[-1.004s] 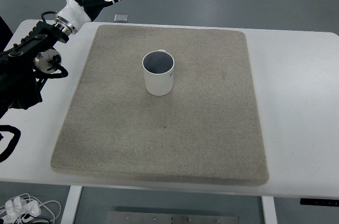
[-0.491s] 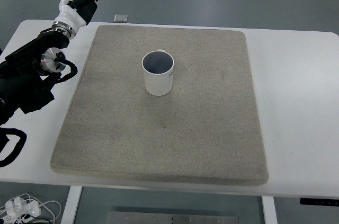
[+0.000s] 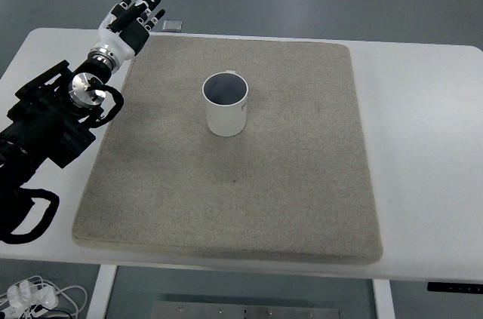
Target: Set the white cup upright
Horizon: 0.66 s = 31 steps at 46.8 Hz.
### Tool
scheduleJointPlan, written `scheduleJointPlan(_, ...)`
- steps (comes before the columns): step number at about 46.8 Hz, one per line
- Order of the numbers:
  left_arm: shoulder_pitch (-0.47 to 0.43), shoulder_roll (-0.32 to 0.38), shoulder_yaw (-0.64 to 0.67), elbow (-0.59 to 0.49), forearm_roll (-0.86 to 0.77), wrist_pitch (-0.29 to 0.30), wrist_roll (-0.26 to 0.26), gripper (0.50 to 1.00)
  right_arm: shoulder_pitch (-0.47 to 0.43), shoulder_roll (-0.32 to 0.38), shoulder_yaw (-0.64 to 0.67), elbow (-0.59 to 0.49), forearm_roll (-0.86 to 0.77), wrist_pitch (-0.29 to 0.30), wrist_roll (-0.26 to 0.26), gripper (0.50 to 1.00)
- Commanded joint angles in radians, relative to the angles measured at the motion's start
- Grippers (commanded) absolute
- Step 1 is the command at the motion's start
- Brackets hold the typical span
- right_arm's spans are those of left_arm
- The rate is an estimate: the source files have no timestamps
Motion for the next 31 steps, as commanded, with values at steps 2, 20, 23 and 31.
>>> scheduleJointPlan(2, 0.002, -0.004, -0.062, -0.001, -0.001, -0.003, 0.000, 1.000, -0.001, 0.000, 0.002, 0.000, 0.002, 0.001, 0.000, 0.952)
scheduleJointPlan(20, 0.003, -0.021, -0.142, -0.001, -0.003, -0.011, -0.001, 1.000, -0.004, 0.000, 0.002, 0.000, 0.002, 0.001, 0.001, 0.952)
scheduleJointPlan(23, 0.003, -0.024, -0.143, 0.001, -0.004, -0.011, -0.001, 1.000, -0.006, 0.000, 0.004, -0.001, 0.003, -0.001, 0.000, 0.952)
scheduleJointPlan(31, 0.002, -0.025, -0.143, -0.001, -0.003, -0.006, -0.001, 1.000, -0.010, 0.000, 0.005, -0.001, 0.003, 0.001, 0.000, 0.952)
